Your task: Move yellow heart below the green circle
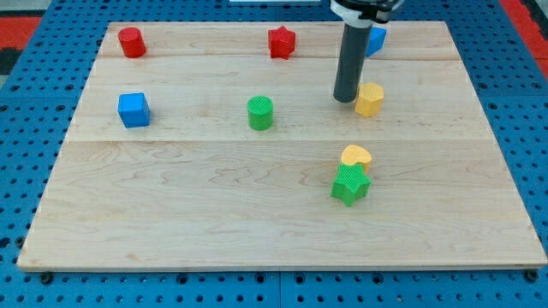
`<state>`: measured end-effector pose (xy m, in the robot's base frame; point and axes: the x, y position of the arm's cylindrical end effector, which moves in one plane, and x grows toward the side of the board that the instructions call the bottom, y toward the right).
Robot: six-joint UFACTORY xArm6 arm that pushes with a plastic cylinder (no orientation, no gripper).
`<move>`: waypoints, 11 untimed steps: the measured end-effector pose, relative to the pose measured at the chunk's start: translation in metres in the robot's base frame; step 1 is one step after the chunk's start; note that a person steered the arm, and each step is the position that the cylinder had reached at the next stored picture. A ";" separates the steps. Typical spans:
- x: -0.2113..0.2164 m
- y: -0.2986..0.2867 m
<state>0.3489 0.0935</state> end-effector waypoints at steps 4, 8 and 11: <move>0.043 0.061; 0.086 0.044; 0.134 -0.054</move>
<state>0.4824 0.0395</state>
